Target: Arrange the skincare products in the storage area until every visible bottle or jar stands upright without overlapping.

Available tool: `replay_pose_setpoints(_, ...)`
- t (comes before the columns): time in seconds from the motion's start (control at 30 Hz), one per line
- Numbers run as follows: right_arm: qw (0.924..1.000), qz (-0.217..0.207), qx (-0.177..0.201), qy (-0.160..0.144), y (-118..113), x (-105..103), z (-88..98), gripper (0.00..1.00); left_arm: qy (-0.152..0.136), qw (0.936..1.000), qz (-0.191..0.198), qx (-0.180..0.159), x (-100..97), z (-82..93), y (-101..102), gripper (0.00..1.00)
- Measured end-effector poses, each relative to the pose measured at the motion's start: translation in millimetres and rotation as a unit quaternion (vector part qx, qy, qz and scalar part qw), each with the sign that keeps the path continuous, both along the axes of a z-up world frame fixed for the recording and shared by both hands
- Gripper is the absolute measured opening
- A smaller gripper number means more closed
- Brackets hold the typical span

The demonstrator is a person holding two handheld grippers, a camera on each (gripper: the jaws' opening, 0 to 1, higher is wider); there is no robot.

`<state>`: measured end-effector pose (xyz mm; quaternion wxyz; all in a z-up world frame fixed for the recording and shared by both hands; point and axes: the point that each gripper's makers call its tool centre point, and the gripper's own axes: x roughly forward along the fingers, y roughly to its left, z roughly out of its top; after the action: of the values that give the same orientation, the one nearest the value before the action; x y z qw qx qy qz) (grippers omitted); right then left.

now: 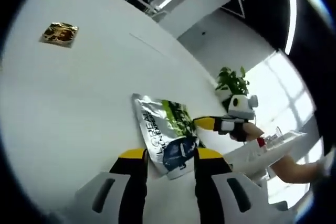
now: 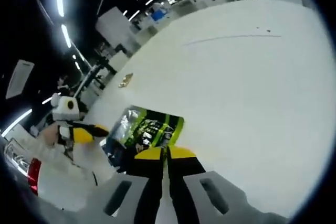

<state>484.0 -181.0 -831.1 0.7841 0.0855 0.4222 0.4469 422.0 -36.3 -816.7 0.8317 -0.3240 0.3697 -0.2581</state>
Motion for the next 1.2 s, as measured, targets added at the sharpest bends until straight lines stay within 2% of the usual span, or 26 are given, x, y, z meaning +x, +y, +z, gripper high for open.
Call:
replay_pose_setpoints(0.23, 1.0, 0.002, 0.002, -0.005, 0, -2, -0.3, 0.01, 0.007, 0.9996, 0.016, -0.021, -0.8, 3.5, -10, 0.28)
replay_pose_setpoints(0.3, 1.0, 0.003, 0.002, -0.006, 1, -3, 0.0, 0.01, 0.009, 0.9994, 0.019, -0.029, 3.1, 2.7, -7, 0.29)
replay_pose_setpoints(0.37, 1.0, 0.003, 0.003, -0.008, 1, -2, -0.4, 0.01, 0.009, 0.9993, 0.017, -0.031, -1.1, 4.9, -13, 0.28)
replay_pose_setpoints(0.43, 0.9999, 0.005, 0.002, -0.013, 0, -1, -0.5, 0.01, 0.013, 0.9981, 0.01, -0.059, -5.9, 12.1, -23, 0.26)
replay_pose_setpoints(0.47, 0.9999, 0.005, 0.0, -0.016, 0, 0, -0.7, 0.01, 0.012, 0.998, 0.007, -0.062, -6.2, 12.8, -24, 0.26)
replay_pose_setpoints(0.63, 0.9996, 0.01, -0.006, -0.025, 0, 1, -1.4, 0.01, 0.018, 0.9982, 0.003, -0.057, -1.7, 4.6, -25, 0.27)
replay_pose_setpoints(0.7, 0.9995, 0.011, -0.007, -0.029, 0, 0, -1.5, 0.01, 0.022, 0.9977, 0.002, -0.064, 2.8, 1.1, -23, 0.26)
replay_pose_setpoints(0.8, 0.9995, 0.009, -0.006, -0.03, 1, 0, -1.7, 0.01, 0.028, 0.9968, 0.006, -0.074, 3.4, 2.0, -31, 0.25)
replay_pose_setpoints(0.87, 0.9996, 0.006, -0.001, -0.028, 0, 0, -2.0, 0.01, 0.026, 0.997, 0.017, -0.071, 9.8, 0.1, -23, 0.22)
replay_pose_setpoints(0.93, 0.9996, 0.003, 0.004, -0.026, 0, 1, -2.1, 0.01, 0.034, 0.9967, 0.025, -0.069, 10.4, -1.9, -24, 0.15)
replay_pose_setpoints(1.07, 0.9996, 0.001, 0.007, -0.027, 1, -1, -1.6, 0.01, 0.03, 0.9958, 0.034, -0.079, 12.6, 3.5, -25, 0.01)
replay_pose_setpoints(1.13, 0.9996, 0.001, 0.008, -0.027, 1, -1, -1.5, 0.01, 0.028, 0.9946, 0.03, -0.096, 12.7, 9.3, -31, 0.0)
replay_pose_setpoints(1.2, 0.9996, 0.001, 0.01, -0.027, 3, -2, -1.4, 0.01, 0.018, 0.9947, 0.026, -0.098, 14.7, 13.0, -37, 0.0)
